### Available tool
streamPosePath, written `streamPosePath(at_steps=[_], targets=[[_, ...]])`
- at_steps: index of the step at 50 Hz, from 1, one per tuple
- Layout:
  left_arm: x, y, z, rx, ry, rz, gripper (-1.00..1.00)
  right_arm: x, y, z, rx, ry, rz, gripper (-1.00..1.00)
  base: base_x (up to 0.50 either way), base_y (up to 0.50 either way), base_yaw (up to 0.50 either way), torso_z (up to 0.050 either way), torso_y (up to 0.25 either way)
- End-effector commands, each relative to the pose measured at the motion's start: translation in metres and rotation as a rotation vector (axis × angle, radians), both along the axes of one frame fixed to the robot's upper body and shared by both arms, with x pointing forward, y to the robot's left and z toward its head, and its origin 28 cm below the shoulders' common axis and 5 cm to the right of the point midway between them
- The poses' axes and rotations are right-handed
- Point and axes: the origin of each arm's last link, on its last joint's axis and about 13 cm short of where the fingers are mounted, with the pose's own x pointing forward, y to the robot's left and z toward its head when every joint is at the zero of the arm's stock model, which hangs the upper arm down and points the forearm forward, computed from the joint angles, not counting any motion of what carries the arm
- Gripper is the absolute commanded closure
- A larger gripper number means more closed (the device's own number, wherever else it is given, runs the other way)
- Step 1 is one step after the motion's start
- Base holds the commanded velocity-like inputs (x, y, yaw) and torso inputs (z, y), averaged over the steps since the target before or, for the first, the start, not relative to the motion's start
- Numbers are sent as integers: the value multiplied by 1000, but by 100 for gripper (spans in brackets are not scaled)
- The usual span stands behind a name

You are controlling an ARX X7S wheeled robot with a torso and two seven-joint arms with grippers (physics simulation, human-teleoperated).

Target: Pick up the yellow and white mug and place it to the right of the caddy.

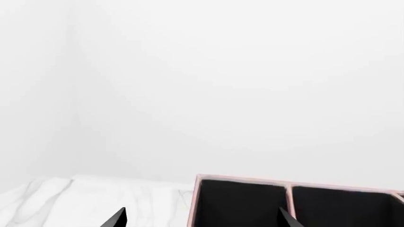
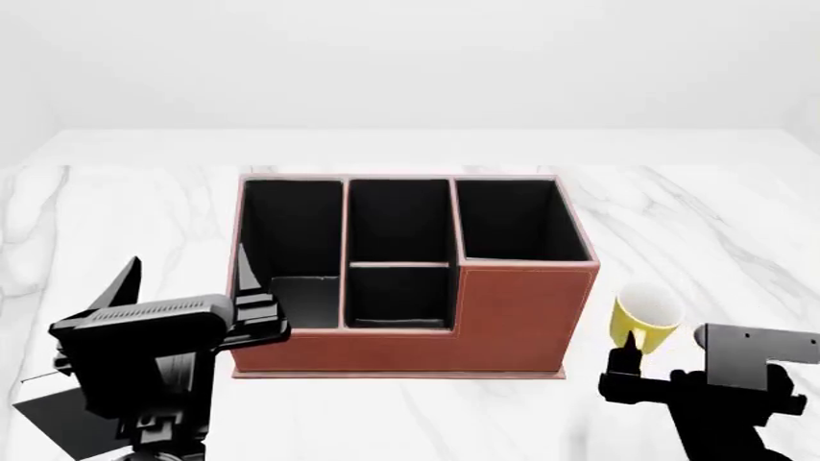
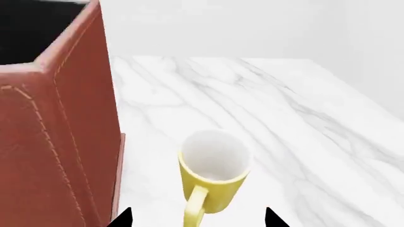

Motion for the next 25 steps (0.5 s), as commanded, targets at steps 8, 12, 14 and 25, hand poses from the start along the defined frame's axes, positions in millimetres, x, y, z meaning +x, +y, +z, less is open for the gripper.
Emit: streamPosePath(at_steps=[8,12,14,25], targets=[[-8,-1,3,3,-22,-5,-100,-64,25,53,-29,-232,113,-100,0,0,0,0,0],[-10,-1,5,5,-29,-5,-100,-72,29,59,-46,-263,121,-100,0,0,0,0,0],[-12,-1,5,5,-33,-5,-100,-76,31,63,-56,-280,123,-100,0,0,0,0,0],[-21,-2,8,11,-57,-9,-100,-96,38,76,-97,-369,128,-100,0,0,0,0,0]])
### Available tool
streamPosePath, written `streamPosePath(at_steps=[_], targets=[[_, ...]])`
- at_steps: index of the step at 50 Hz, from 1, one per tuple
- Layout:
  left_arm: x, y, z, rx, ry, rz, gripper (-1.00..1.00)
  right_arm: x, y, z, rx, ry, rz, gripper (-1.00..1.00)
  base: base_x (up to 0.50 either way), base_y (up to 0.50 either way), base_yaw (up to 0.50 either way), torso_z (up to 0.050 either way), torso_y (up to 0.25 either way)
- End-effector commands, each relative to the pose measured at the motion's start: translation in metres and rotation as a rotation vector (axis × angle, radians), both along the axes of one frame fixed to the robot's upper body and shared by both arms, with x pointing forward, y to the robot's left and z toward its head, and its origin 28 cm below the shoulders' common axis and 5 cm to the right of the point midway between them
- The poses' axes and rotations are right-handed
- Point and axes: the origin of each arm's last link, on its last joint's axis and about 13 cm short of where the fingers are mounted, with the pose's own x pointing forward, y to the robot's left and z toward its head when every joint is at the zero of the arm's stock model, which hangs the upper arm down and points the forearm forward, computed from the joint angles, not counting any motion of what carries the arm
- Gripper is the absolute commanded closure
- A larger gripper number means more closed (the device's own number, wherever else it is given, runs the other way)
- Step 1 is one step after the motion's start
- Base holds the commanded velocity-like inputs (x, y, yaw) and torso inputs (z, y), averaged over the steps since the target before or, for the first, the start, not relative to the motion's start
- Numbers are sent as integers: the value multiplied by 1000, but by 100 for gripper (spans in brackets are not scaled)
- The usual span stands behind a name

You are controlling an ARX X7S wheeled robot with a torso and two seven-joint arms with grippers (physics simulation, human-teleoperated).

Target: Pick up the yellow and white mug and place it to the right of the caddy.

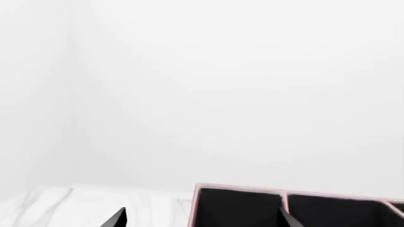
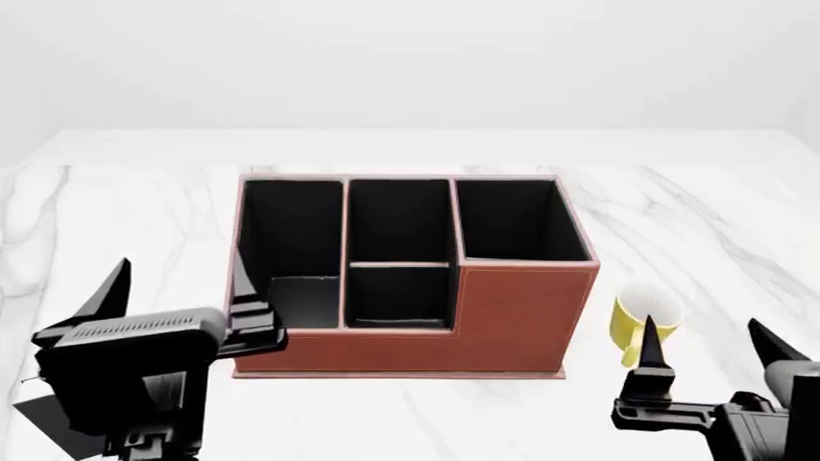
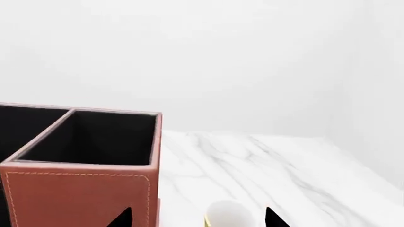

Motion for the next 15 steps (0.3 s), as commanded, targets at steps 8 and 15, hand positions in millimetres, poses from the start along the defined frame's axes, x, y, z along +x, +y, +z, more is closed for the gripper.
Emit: streamPosePath(at_steps=[8,15], targets=[[-13,-1,4,7,-35,-7,-100,-31,14,21,-61,-128,20,-100,0,0,0,0,0],[-16,-2,4,9,-42,-8,-100,-34,15,22,-72,-150,20,-100,0,0,0,0,0]])
